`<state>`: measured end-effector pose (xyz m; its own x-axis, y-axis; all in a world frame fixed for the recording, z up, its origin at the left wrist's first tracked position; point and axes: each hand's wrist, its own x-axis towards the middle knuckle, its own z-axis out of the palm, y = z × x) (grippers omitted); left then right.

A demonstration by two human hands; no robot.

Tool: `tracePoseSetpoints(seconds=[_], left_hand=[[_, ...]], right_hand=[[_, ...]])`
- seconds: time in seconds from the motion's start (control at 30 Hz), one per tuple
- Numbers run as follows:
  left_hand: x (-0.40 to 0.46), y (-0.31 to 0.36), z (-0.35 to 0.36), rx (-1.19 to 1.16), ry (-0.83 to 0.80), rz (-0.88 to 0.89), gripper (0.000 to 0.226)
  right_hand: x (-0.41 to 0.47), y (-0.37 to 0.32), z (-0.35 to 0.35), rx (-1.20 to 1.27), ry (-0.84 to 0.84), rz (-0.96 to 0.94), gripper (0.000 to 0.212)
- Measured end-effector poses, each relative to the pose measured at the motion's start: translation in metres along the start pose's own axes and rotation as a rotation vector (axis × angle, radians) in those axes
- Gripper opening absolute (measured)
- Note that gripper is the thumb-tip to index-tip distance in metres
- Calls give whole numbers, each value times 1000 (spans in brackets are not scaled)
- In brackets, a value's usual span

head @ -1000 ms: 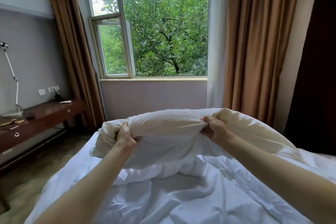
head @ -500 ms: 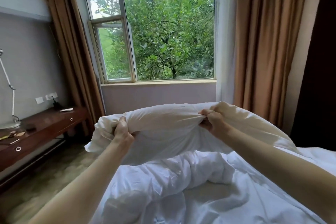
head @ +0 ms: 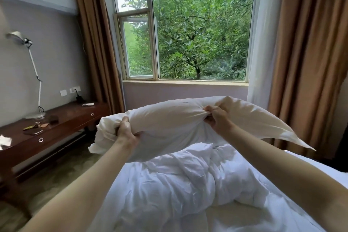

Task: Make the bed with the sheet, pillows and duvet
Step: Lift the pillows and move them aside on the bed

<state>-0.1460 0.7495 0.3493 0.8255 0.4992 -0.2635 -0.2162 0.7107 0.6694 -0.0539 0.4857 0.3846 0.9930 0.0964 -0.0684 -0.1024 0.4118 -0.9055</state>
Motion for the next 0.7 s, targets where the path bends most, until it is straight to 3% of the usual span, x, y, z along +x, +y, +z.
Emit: tracePoseSetpoints(seconds=[0.2, 0.7], left_hand=[[57, 17, -8, 13, 18, 82, 50], [259, 69, -27, 59, -117, 1, 51]], right_hand=[[36, 34, 33, 18, 23, -15, 23], [158, 96, 138, 4, 97, -81, 20]])
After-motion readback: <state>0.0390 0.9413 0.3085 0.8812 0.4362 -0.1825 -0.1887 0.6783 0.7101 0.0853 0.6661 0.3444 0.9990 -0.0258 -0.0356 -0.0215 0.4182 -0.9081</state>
